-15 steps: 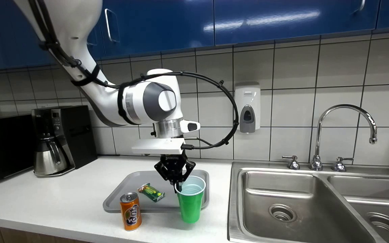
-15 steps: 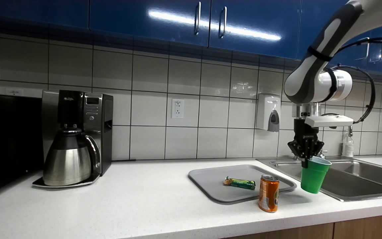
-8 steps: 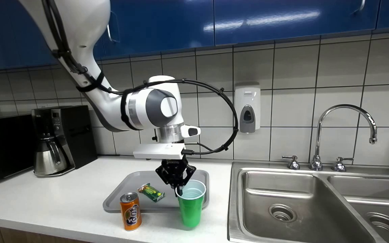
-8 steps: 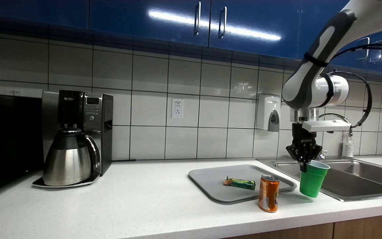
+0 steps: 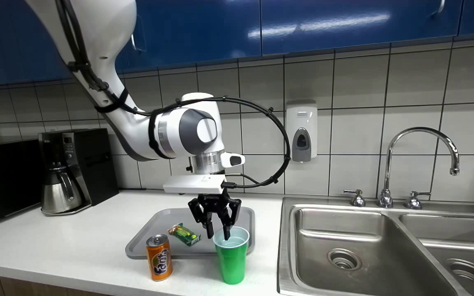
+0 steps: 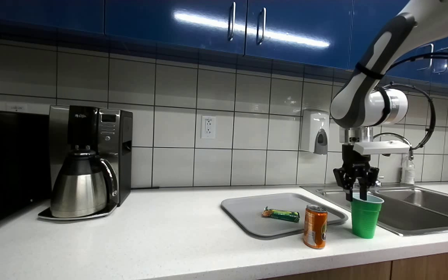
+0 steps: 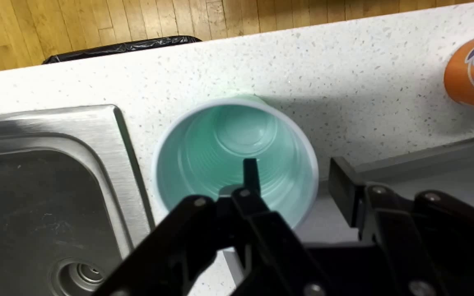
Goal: Remove the green cup from the tray
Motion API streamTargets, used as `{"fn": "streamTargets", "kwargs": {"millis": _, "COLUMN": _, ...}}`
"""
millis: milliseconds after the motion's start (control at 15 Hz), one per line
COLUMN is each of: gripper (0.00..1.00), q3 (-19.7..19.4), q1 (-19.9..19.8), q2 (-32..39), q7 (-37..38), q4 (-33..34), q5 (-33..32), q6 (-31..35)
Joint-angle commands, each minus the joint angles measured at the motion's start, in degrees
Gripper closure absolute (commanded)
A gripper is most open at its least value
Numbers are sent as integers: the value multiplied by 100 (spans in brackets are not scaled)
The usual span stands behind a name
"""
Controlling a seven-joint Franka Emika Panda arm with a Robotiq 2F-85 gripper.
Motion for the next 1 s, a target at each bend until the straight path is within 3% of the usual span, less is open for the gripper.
{"fn": "streamTargets", "kwargs": {"millis": 0, "gripper": 20, "q3": 36, "q1": -1, "q2": -37, "q7": 184, "q4": 80, "q5": -124, "q6": -21}}
{"fn": "streamTargets", "kwargs": {"millis": 200, "gripper": 0, "q3": 27, "q1": -2, "q2": -160, "q7": 124, "q4": 86, "q5": -64, "q6": -76}}
{"fn": "streamTargets", "kwargs": {"millis": 933, "gripper": 0, "q3": -28, "q1": -41, "q2": -1251, "q7": -147, "q4": -187, "q5": 38, "q6": -411}}
